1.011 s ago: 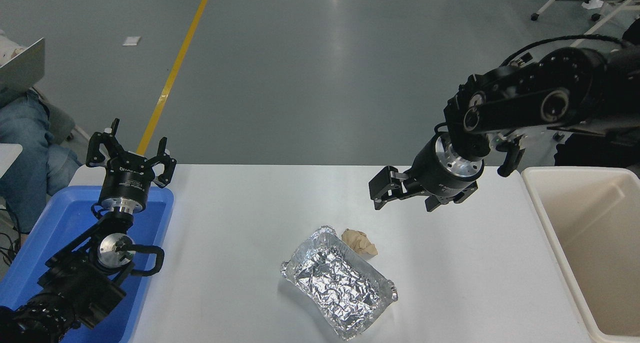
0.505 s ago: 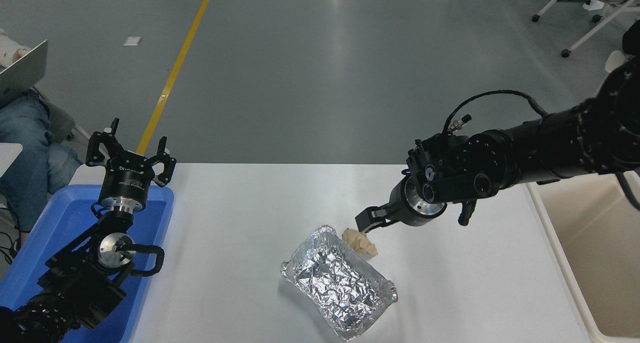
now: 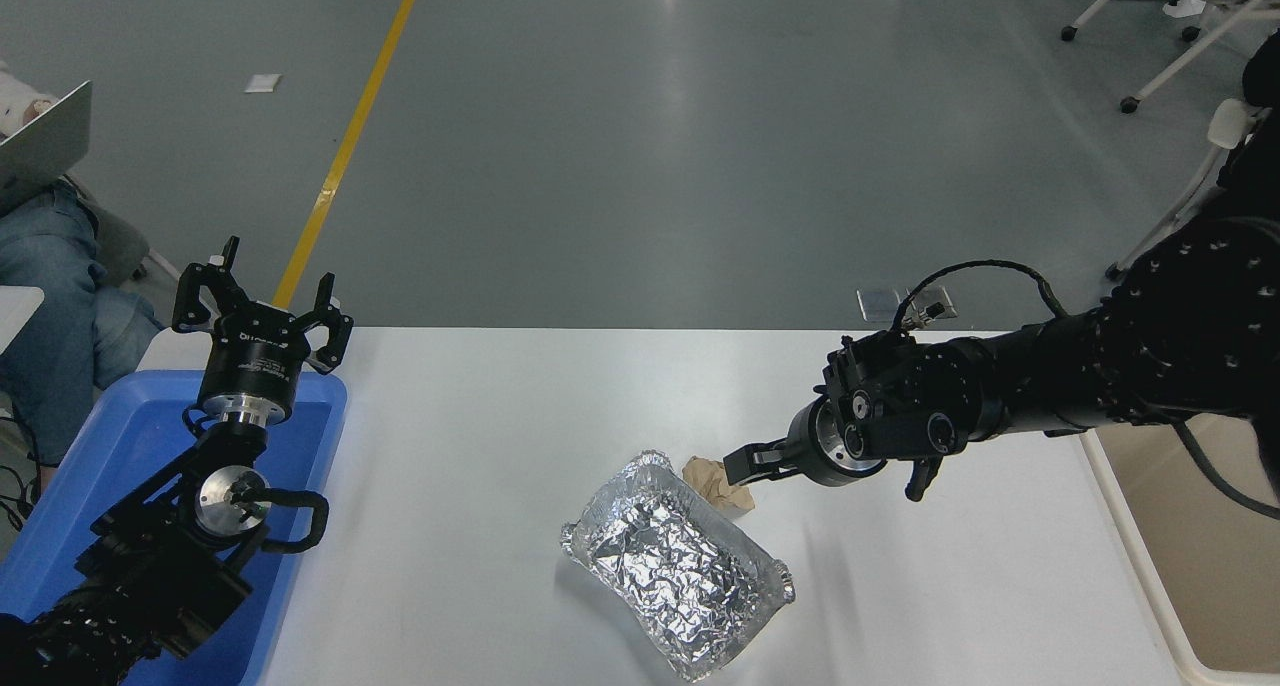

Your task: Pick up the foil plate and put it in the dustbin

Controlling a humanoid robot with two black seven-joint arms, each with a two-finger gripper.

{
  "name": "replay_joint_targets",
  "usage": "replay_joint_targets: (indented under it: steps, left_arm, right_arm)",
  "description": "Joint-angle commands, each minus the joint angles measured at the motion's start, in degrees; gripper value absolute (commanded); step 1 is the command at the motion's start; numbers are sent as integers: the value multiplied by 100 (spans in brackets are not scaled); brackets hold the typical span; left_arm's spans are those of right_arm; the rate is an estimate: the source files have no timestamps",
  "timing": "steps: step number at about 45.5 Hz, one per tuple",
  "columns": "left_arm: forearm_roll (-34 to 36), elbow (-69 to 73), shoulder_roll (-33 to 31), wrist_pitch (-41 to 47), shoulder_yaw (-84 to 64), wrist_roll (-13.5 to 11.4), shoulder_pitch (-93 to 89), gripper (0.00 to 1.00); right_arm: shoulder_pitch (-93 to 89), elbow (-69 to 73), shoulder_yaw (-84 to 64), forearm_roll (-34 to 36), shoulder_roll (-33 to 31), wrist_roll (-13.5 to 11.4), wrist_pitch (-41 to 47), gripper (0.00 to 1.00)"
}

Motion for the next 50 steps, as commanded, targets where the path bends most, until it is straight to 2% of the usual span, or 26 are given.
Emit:
replay_joint_targets:
  steps: [1,13,50]
  left_arm:
    - [0,-1,1,-1,0,0,-3,99]
    - [0,-1,1,-1,0,0,6,99]
    - [0,-1,0,-1,0,0,-3,99]
  right_arm:
    - [-198,-23,306,-143,6,25,-11,100]
    - [-225,91,499,-178,6,34,-2,100]
    - [-919,30,789,-1013,6,122,-160,98]
